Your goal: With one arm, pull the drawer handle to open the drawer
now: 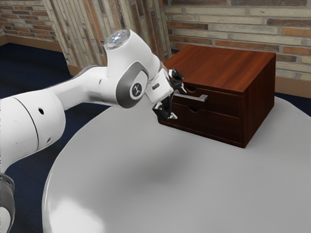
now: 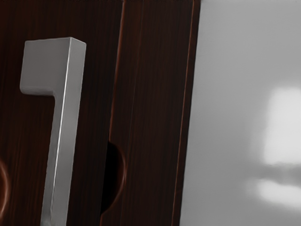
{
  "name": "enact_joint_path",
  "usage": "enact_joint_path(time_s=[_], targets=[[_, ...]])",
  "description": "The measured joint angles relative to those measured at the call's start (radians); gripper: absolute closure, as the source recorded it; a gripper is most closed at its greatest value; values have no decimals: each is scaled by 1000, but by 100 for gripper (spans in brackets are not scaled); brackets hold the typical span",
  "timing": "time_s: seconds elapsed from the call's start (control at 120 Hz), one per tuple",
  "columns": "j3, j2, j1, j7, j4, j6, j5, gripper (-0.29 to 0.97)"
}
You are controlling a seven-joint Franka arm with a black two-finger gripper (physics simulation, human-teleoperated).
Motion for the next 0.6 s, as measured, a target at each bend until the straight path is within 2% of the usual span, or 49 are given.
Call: enact_joint_path(time_s=[0.6], targets=[[-23, 23, 13, 19, 13, 28, -42, 0]])
